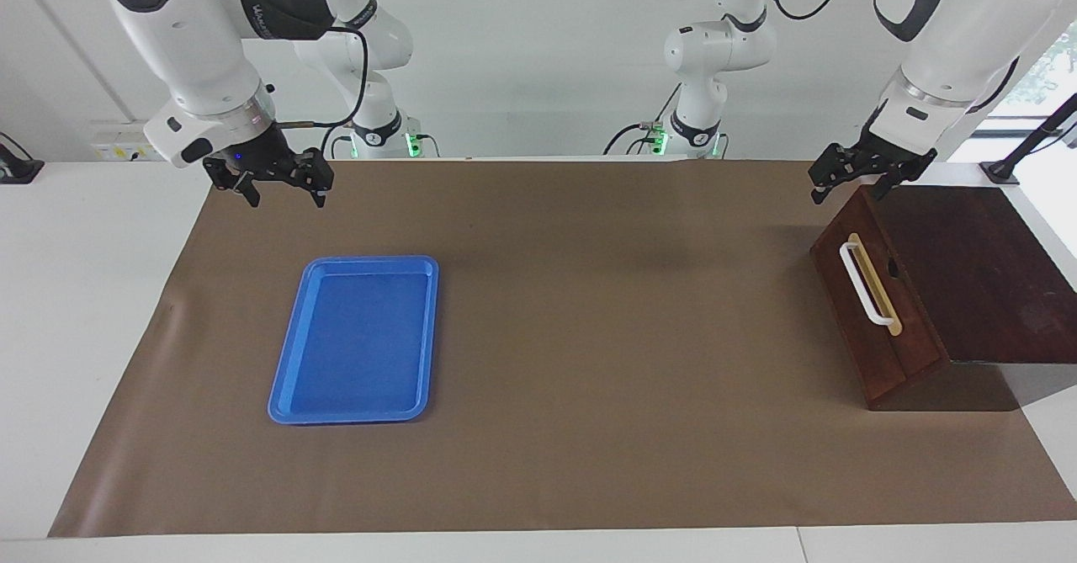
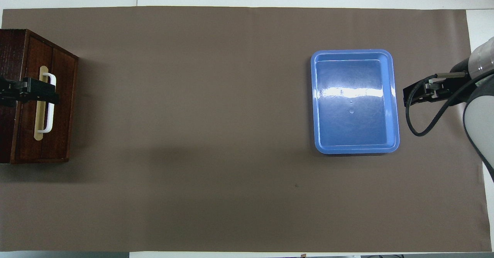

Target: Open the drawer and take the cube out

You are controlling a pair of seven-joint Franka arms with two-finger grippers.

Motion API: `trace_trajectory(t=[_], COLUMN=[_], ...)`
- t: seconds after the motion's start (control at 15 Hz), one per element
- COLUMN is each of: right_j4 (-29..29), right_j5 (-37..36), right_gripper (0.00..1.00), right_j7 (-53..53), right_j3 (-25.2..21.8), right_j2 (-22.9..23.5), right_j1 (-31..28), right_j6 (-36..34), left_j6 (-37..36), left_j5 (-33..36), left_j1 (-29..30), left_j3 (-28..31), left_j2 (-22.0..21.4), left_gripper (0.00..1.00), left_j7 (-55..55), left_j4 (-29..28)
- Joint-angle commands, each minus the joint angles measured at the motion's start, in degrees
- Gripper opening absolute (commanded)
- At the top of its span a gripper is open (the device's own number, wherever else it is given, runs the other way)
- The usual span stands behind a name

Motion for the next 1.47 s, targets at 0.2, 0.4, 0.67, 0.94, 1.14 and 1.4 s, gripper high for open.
trace_trajectory(t=[0.2,0.4,0.67,0.94,1.14,1.4], right_j4=[-0.6,-0.6,-0.6,-1.9,-3.3,-3.9], right_j5=[-0.1,-0.1,0.0,0.2,0.2,5.2], right_gripper=[1.0,1.0,1.0,1.0,1.0,1.0], right_j7=[-0.9,-1.1,-5.8,3.8,16.8,34.3], right_j3=[0.3,0.4,0.3,0.3,0.4,0.7], right_j2=[-0.8,-0.8,-0.8,-0.8,0.2,2.6], right_j1=[-0.8,-0.4,-0.9,-1.4,-1.1,-1.1], right_j6=[-0.4,-0.6,-0.1,4.6,7.2,9.3], left_j6=[0.7,0.9,4.2,9.6,12.4,16.0], left_j5=[-0.9,-0.8,2.6,11.0,19.4,27.6], left_j1=[-0.6,-0.6,-1.7,-2.5,-4.2,-7.2], left_j3=[0.6,0.7,0.3,0.2,0.2,0.2], left_j2=[-0.6,-0.6,-2.0,-1.4,1.6,7.0], left_gripper=[1.0,1.0,1.0,1.0,1.0,1.0], left_j7=[0.7,0.8,0.8,0.7,0.1,-4.1], left_j4=[-0.9,-1.1,-4.6,-8.0,-8.8,-8.5])
